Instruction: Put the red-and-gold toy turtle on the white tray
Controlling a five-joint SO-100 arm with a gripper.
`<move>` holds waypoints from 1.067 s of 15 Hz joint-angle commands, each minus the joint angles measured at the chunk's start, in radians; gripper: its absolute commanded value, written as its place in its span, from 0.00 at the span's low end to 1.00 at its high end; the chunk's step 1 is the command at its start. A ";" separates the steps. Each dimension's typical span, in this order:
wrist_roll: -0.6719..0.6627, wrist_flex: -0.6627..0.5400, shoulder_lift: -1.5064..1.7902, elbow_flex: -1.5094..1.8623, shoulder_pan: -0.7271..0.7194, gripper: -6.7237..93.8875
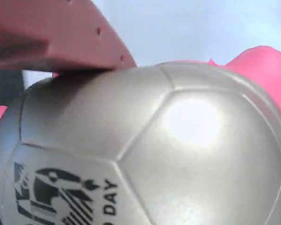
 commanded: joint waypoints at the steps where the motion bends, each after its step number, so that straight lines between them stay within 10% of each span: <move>1: 0.021 -0.018 0.017 -0.014 -0.017 0.07; 13: 0.026 0.012 -0.048 -0.017 -0.020 0.07; 14: 0.026 0.014 -0.048 -0.017 -0.020 0.10; 16: 0.031 0.020 -0.048 -0.014 -0.020 0.48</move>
